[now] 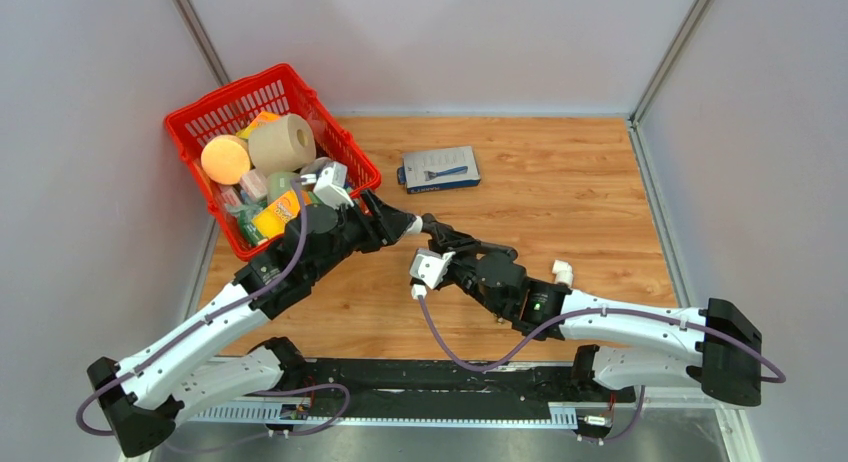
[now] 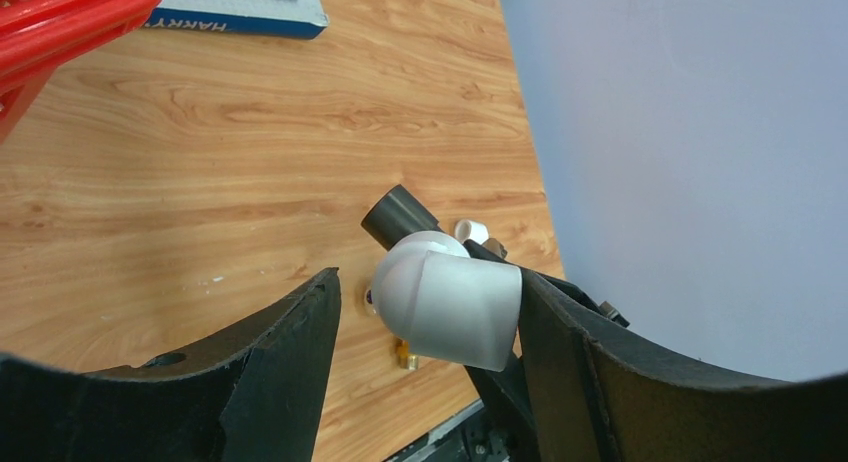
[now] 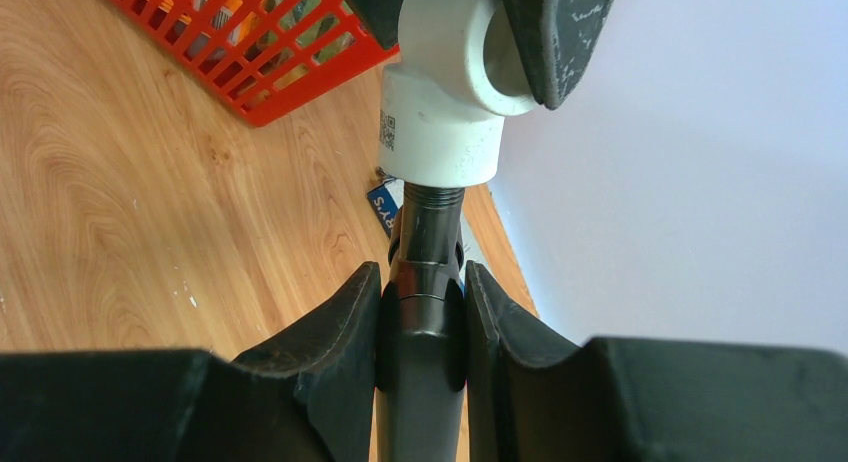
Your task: Install the water faucets
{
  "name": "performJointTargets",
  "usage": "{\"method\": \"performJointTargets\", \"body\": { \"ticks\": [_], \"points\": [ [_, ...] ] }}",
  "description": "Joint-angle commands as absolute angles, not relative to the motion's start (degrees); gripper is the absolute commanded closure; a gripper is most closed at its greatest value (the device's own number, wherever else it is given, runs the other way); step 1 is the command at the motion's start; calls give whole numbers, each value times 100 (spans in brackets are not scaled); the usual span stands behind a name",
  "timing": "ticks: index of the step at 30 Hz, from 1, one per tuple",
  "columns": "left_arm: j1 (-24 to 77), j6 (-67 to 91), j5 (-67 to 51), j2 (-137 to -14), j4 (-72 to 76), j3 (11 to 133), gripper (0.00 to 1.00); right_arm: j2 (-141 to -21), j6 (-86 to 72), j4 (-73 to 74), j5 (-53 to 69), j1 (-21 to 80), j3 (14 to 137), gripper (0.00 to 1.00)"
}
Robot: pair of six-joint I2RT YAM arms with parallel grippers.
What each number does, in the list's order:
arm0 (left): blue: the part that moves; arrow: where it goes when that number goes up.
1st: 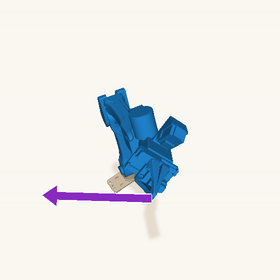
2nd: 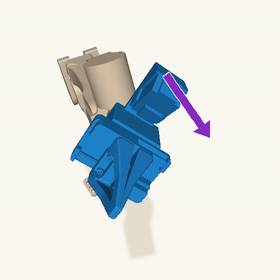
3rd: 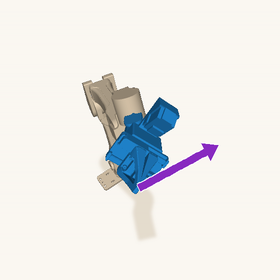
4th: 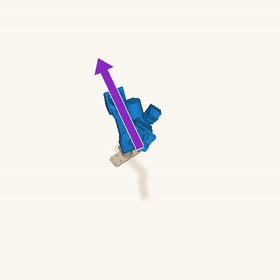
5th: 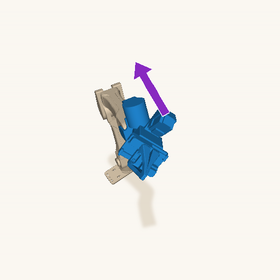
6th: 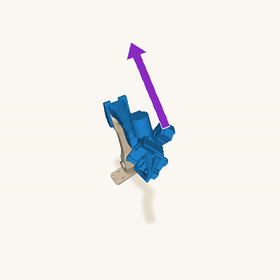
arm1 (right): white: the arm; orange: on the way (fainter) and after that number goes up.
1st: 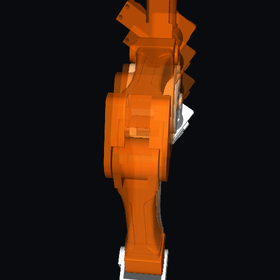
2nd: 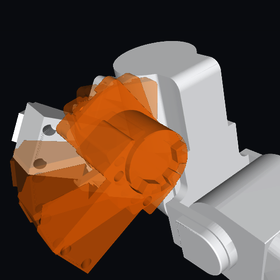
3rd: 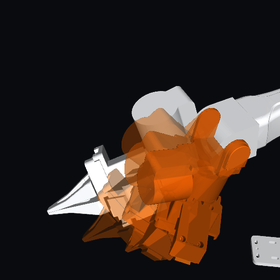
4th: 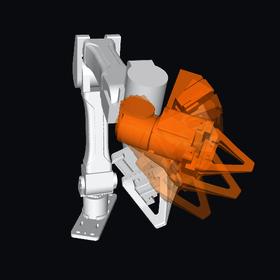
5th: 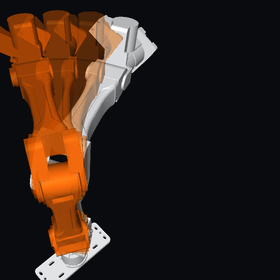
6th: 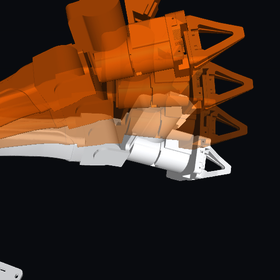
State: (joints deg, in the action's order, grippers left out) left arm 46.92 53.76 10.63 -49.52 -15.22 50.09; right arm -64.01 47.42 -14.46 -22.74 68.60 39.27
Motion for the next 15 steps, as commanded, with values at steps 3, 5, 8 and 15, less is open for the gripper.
{"method": "performJointTargets", "body": {
  "ticks": [3,5,8,15],
  "points": [
    [4720,5388,897,-4966,-1153,4887,28,-6372,4887,-2110,-2400,6899,4122,100],
    [4720,5370,783,-5044,-1038,4887,27,-6354,4834,-2092,-2338,6899,4122,100],
    [4720,5309,747,-5133,-993,4887,27,-6337,4755,-2057,-2268,6891,4140,100],
    [4720,4915,598,-5036,-782,4790,70,-6206,4413,-1759,-1891,6777,4175,100]
  ]
}}
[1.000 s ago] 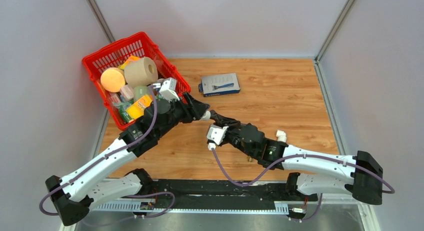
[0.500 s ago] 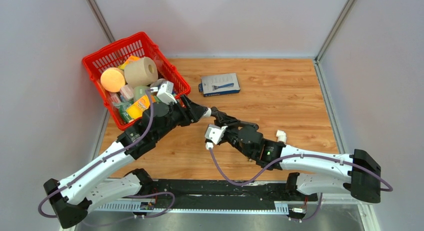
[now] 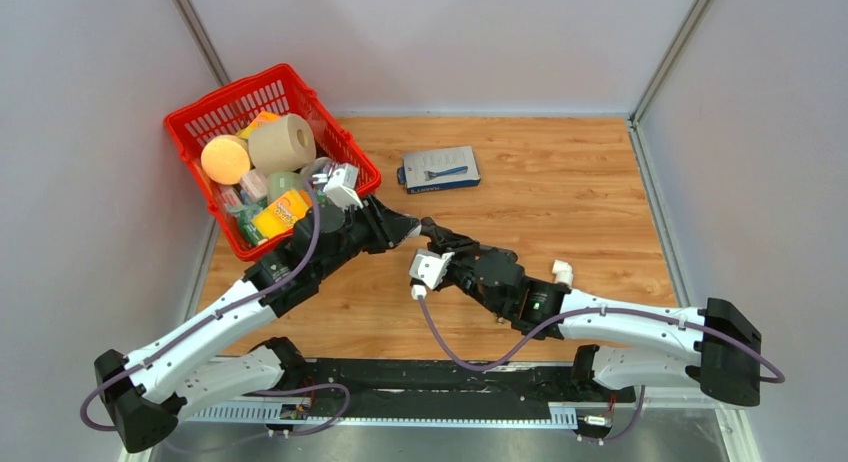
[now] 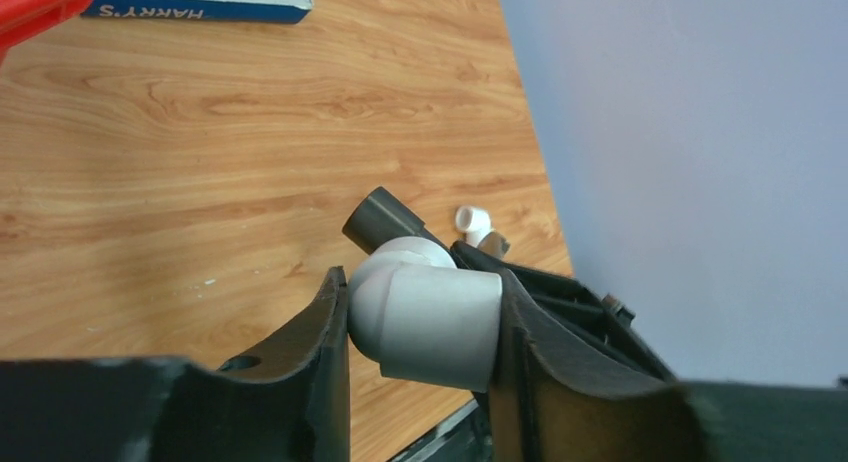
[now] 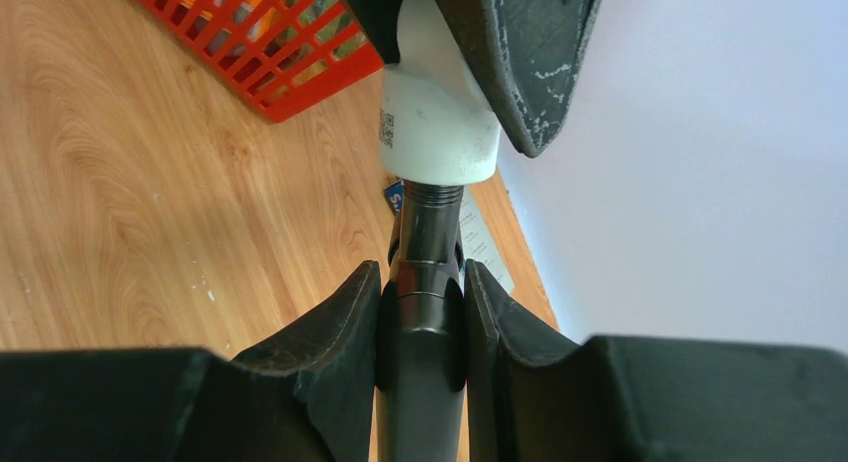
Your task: Install the water faucets
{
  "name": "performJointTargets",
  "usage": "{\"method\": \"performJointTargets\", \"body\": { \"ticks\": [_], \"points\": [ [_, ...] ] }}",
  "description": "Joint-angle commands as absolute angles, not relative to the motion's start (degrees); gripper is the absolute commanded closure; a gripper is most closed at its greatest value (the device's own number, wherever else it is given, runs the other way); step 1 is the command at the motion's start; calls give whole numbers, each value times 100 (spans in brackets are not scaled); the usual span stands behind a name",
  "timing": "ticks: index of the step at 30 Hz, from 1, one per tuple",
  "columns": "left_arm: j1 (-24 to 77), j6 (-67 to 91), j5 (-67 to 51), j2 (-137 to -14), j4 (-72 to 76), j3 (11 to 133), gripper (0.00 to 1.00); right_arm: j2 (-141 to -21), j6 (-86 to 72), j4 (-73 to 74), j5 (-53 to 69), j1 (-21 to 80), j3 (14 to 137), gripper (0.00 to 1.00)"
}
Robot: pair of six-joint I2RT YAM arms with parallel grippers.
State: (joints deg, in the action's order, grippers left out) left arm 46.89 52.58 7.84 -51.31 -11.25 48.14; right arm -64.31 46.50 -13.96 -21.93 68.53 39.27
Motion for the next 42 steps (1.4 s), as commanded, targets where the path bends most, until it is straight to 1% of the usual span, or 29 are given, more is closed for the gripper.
{"method": "performJointTargets", "body": {
  "ticks": [1,2,3,5,7,8,9,12,13,14,15,18,19,21,23,24,25,26,28,29,31,32,33,37,38,39,40,42],
  "points": [
    [4720,4774,580,-4993,-730,4790,79,-6144,4316,-1645,-1698,6698,4192,100],
    [4720,4459,580,-4940,-703,4790,98,-6057,4211,-1513,-1461,6619,4227,100],
    [4720,4282,519,-4870,-616,4781,100,-5977,4106,-1338,-1207,6540,4271,100],
    [4711,3571,317,-4782,-432,4807,100,-5819,3860,-978,-636,6329,4394,100],
    [4702,2178,-340,-4746,-413,4930,100,-5643,3605,-617,215,6048,4534,100],
    [4702,1832,-839,-4755,-457,4974,100,-5564,3482,-459,568,5908,4579,100],
    [4702,1123,-1053,-4737,-588,5079,100,-5494,3385,-309,1015,5750,4640,100],
    [4702,2,-1991,-4658,-957,5308,100,-5292,3130,156,2622,5188,4790,100],
    [4702,-740,-2187,-4589,-1158,5404,100,-5221,3068,236,3011,5055,4799,100],
    [4702,-1165,-2719,-4518,-1334,5475,100,-5186,3050,290,3415,4932,4799,100],
    [4702,-1926,-3012,-4483,-1684,5563,100,-5151,3024,351,3706,4826,4808,100],
    [4702,-3135,-3637,-4325,-2571,5730,100,-5159,2997,527,4104,4694,4869,100],
    [4702,-3503,-3639,-4324,-2680,5809,100,-5194,3023,588,4113,4676,4887,100],
    [4702,-3734,-3482,-4324,-2952,5888,100,-5264,3076,633,4009,4676,4896,100],
    [4702,-3604,-3227,-4315,-2927,5880,100,-5335,3111,633,3737,4676,4896,100],
    [4702,-3386,-3156,-4281,-2761,5828,96,-5352,3120,624,3614,4676,4904,100],
    [4702,-3218,-2981,-4245,-2612,5775,81,-5379,3164,624,3473,4676,4913,100],
    [4702,-2869,-2875,-4158,-2280,5661,73,-5379,3173,589,3193,4676,4913,100],
    [4702,-2166,-2445,-4043,-1621,5433,47,-5370,3164,458,2709,4685,4878,100],
    [4702,-1927,-2130,-3982,-1452,5379,21,-5344,3173,361,2524,4685,4834,100],
    [4702,-1399,-1568,-3947,-995,5265,21,-5291,3103,107,2111,4693,4729,100],
    [4702,-858,-1321,-3946,-880,5221,20,-5265,3094,-112,1909,4693,4659,100],
    [4702,-539,-692,-3964,-783,5238,21,-5239,3085,-227,1681,4711,4597,100],
    [4702,1148,524,-3999,-817,5256,21,-5212,3129,-527,1126,4825,4456,100],
    [4702,1578,614,-3999,-835,5247,21,-5221,3164,-580,994,4886,4421,100],
    [4702,1878,624,-4034,-826,5238,6,-5247,3190,-632,897,4930,4386,100],
    [4693,2055,641,-4043,-817,5238,0,-5264,3217,-659,809,4974,4377,100],
    [4702,2486,712,-4104,-817,5212,0,-5317,3226,-729,739,5036,4351,100]
  ]
}}
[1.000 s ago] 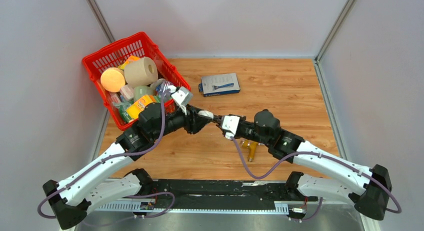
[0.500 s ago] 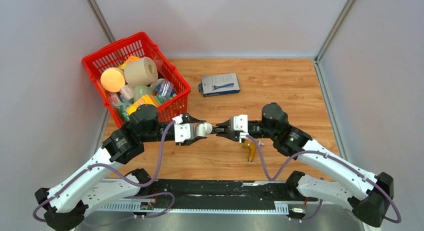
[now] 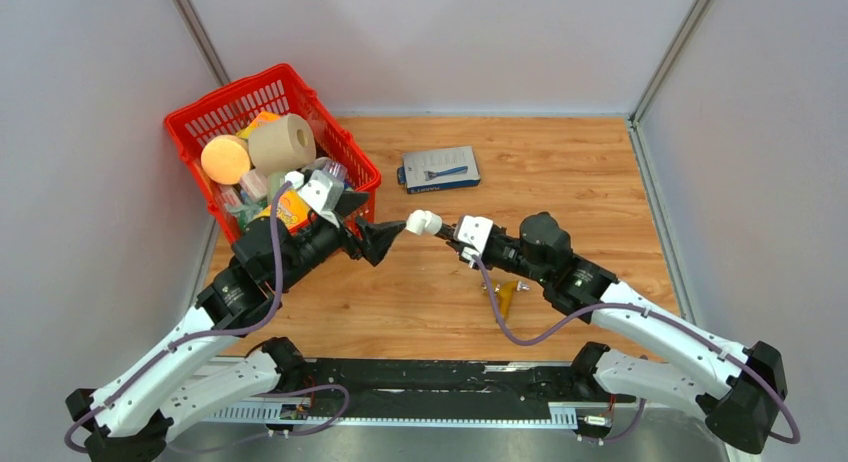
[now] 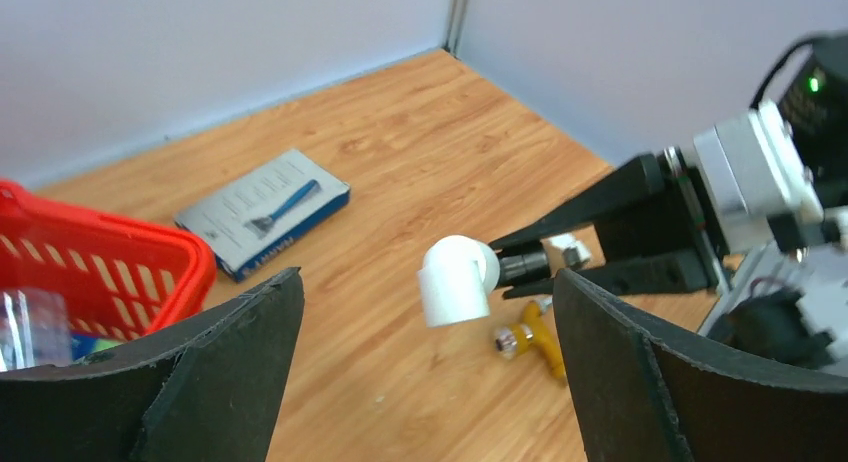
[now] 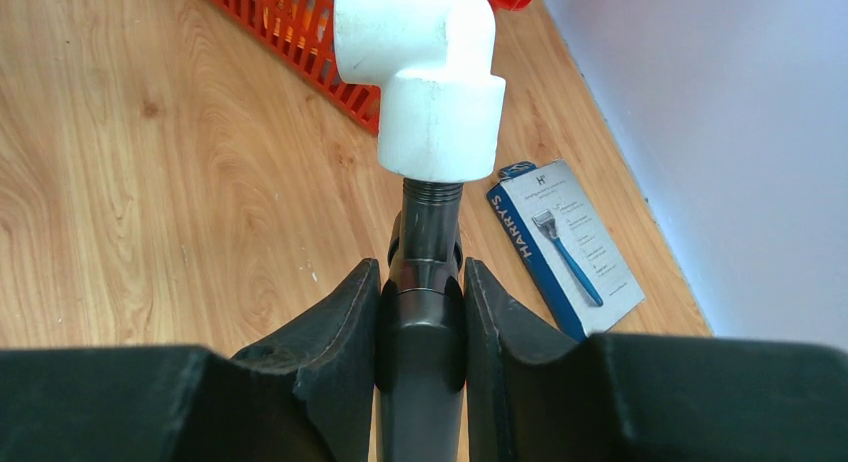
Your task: Install the water faucets
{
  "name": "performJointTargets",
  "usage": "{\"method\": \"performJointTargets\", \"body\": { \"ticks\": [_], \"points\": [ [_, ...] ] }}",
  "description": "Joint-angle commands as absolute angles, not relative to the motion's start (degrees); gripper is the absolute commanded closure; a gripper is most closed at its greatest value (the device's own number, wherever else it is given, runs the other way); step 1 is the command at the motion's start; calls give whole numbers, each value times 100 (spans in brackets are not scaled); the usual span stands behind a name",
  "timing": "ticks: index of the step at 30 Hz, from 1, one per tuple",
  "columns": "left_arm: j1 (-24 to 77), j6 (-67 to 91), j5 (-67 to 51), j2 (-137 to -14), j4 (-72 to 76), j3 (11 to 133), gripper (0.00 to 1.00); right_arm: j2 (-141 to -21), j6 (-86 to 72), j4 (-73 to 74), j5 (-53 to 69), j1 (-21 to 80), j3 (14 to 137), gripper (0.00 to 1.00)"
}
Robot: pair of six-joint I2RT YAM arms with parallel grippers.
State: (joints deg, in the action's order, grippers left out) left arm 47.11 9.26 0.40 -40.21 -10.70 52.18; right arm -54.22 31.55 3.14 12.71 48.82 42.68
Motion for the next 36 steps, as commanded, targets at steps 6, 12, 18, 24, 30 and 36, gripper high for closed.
{"method": "performJointTargets", "body": {
  "ticks": [6,12,18,24,30,36],
  "points": [
    [4702,2847,747,-4341,-896,5212,0,-5352,3208,-879,729,5203,4289,100],
    [4702,3128,598,-4622,-957,5220,0,-5440,3252,-958,730,5352,4254,100],
    [4702,3445,440,-5044,-1002,5317,0,-5546,3340,-1011,642,5475,4298,100],
    [4702,3472,281,-5264,-949,5239,10,-5528,3349,-1037,606,5493,4289,100],
    [4702,3428,35,-5291,-747,5063,46,-5520,3261,-1037,694,5493,4263,100],
    [4685,3007,-492,-5238,-729,5141,100,-5440,3278,-739,1028,5476,4341,100]
  ]
}}
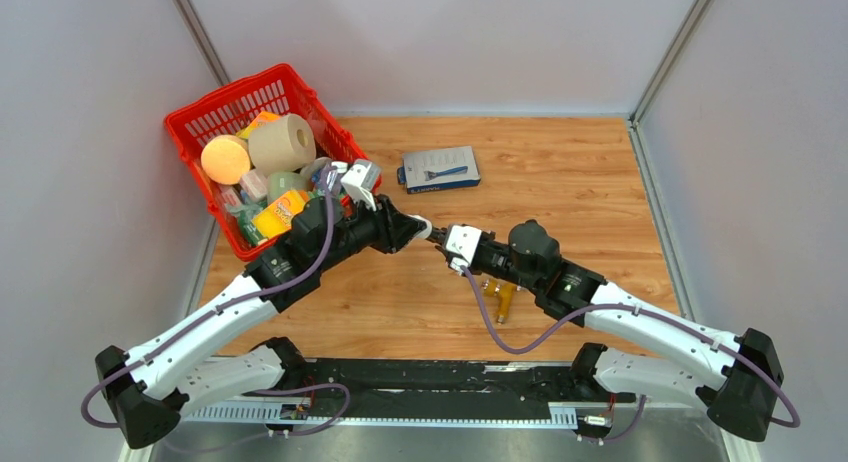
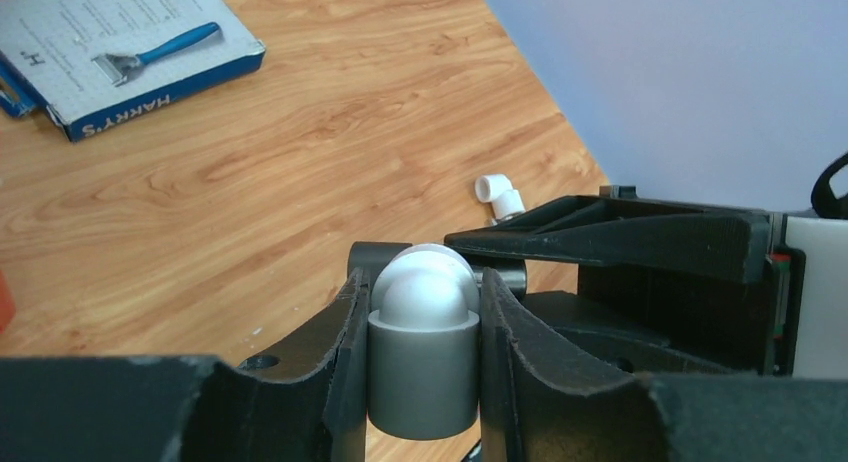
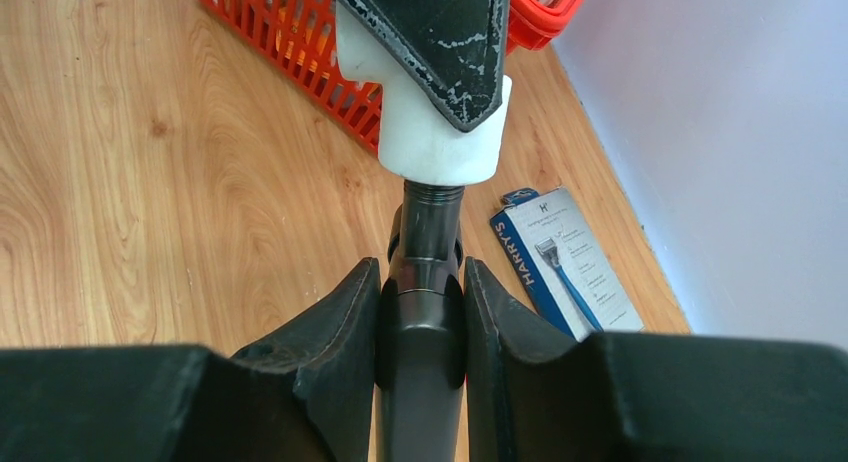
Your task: Install the water faucets
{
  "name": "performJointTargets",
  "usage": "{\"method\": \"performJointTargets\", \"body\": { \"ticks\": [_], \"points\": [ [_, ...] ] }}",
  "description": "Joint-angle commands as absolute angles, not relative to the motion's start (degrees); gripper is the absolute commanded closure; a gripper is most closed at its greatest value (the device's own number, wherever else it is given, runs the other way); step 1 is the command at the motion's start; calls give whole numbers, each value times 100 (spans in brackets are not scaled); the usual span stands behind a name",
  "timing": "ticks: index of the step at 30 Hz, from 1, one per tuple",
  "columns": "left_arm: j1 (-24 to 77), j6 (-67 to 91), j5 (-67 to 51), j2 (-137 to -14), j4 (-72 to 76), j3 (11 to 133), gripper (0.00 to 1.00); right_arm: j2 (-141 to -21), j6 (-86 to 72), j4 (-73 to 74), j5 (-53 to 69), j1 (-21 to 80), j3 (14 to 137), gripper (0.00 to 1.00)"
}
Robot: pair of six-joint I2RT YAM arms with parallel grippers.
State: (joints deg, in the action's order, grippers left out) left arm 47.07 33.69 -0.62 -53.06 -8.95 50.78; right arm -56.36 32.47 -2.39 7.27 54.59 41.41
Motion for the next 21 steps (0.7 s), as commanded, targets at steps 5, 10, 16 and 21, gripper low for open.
{"method": "performJointTargets", "body": {
  "ticks": [5,10,16,21],
  "points": [
    [4632,1210,-1975,-5107,-939,5387,100,-5397,3130,-72,2325,5125,4587,100],
    [4614,-973,-3767,-4931,-2124,5818,100,-5475,2936,535,4162,4659,4877,100],
    [4614,-3022,-4447,-4878,-3583,6310,100,-5695,2927,817,5316,4465,5080,100],
    [4614,-3428,-3895,-4983,-3841,6302,99,-5853,2971,949,5301,4438,5150,100]
  ]
}}
